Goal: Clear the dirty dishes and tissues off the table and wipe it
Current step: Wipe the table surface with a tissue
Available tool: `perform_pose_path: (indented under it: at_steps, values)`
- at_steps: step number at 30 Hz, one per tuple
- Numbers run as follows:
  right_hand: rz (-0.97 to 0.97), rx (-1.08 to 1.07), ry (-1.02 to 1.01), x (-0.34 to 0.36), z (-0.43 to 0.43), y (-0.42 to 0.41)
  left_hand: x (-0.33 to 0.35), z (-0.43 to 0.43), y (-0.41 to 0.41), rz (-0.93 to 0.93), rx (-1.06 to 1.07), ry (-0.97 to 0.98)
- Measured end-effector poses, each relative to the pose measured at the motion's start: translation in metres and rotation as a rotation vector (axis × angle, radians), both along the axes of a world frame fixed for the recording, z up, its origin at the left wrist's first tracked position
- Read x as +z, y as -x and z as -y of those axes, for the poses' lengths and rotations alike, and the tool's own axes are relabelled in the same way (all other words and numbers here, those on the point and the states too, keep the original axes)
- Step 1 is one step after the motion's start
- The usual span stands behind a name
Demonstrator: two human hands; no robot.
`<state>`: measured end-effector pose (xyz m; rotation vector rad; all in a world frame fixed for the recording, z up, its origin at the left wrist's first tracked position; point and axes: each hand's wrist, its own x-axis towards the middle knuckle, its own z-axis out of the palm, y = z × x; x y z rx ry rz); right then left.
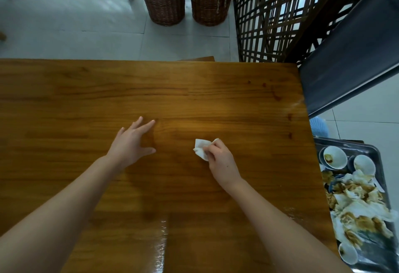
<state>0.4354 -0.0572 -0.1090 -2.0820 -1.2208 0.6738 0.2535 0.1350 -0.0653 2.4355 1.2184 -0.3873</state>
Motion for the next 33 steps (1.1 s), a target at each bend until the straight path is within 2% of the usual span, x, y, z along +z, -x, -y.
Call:
perform_pose_path:
  at_steps: [7, 12, 19, 26, 31, 33]
  values:
    - [0.000, -0.313, 0.031, 0.002, -0.057, -0.043, 0.008, -0.039, 0.018, -0.212, 0.070, 0.041]
    - [0.011, -0.656, 0.037, 0.006, -0.097, -0.093, 0.002, -0.064, 0.018, -0.316, 0.067, 0.066]
    - [-0.016, -0.926, 0.030, 0.003, -0.136, -0.102, -0.012, -0.074, 0.016, -0.333, 0.005, -0.013]
    - [0.082, -0.884, -0.010, -0.006, -0.144, -0.092, -0.014, -0.074, 0.017, -0.347, -0.019, -0.042]
    - [0.058, -0.564, -0.049, -0.006, -0.186, -0.058, -0.010, -0.073, 0.010, -0.406, 0.004, -0.022]
    - [0.060, -0.457, -0.042, -0.007, -0.205, -0.040, -0.008, -0.075, 0.010, -0.367, 0.026, -0.033]
